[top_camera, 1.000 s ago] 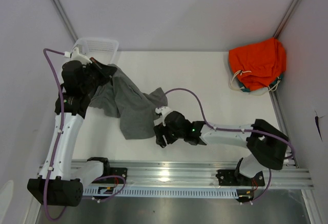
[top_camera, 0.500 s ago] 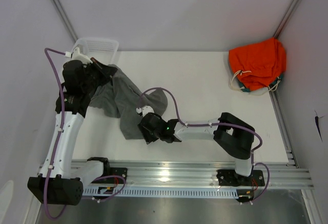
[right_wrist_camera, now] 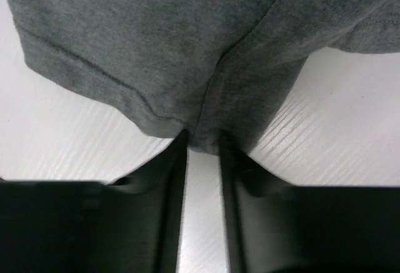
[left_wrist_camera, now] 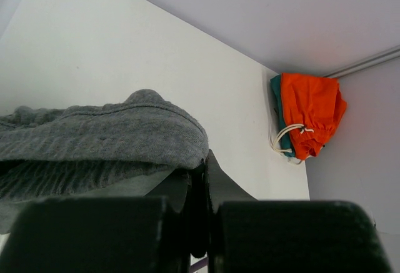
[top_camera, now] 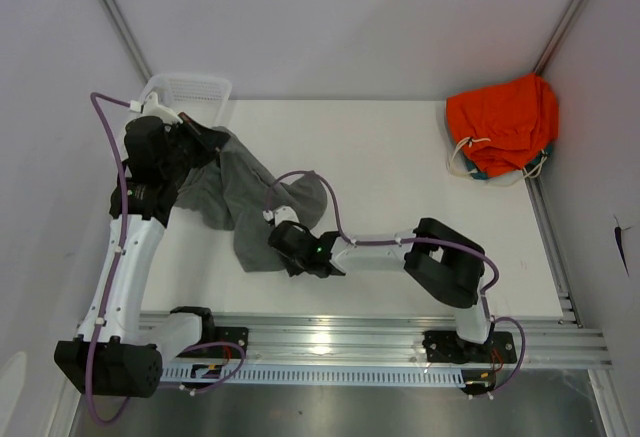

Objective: Fold and stack the shorts
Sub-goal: Flatten the shorts out

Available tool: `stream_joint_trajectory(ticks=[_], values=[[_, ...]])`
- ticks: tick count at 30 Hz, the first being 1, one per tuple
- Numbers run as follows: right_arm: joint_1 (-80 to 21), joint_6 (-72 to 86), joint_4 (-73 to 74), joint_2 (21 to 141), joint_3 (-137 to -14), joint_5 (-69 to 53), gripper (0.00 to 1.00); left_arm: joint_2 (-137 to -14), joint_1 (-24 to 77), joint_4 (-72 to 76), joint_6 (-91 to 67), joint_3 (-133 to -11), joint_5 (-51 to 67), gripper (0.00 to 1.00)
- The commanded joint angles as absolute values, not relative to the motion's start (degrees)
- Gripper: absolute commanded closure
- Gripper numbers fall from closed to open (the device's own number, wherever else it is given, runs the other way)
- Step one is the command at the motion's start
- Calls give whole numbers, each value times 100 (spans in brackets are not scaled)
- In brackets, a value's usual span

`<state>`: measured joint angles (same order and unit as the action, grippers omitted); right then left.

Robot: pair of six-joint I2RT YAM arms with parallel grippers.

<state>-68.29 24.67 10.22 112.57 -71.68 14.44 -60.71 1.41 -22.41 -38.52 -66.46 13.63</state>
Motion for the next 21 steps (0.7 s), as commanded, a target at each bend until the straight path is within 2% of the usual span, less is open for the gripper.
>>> stream_joint_trajectory(ticks=[1, 4, 7, 9, 10, 12, 15, 16, 18, 21], values=[[-6873, 2496, 1230, 11487, -7409, 1661, 76, -6038, 97, -2039, -3762, -6926, 1327, 98], [-6873, 2452, 1379, 11645, -7506, 1740, 78, -6056, 97, -2030, -3762, -6943, 1327, 98], [-6891, 2443, 1625, 11847, -7672, 1819, 75, -6064, 97, -2065, -3762, -6961, 1318, 98], [-6891, 2435, 1696, 11935, -7734, 1741, 68, -6056, 97, -2074, -3770, -6952, 1318, 98], [-6891, 2452, 1696, 11944, -7734, 1688, 59, -6056, 97, -2066, -3771, -6952, 1336, 98], [-6926, 2496, 1609, 11874, -7691, 1591, 52, -6056, 97, -2066, -3779, -6952, 1345, 98], [-6961, 2496, 1661, 11751, -7708, 1696, 54, -6038, 97, -2083, -3779, -6943, 1353, 98], [-6978, 2479, 1705, 11786, -7795, 1775, 59, -6038, 97, -2083, -3779, -6943, 1362, 98], [-6987, 2443, 1933, 11891, -7927, 1889, 63, -6029, 97, -2092, -3788, -6952, 1371, 98], [-6987, 2452, 2144, 12137, -8094, 1942, 63, -6003, 97, -2109, -3779, -6961, 1362, 98]])
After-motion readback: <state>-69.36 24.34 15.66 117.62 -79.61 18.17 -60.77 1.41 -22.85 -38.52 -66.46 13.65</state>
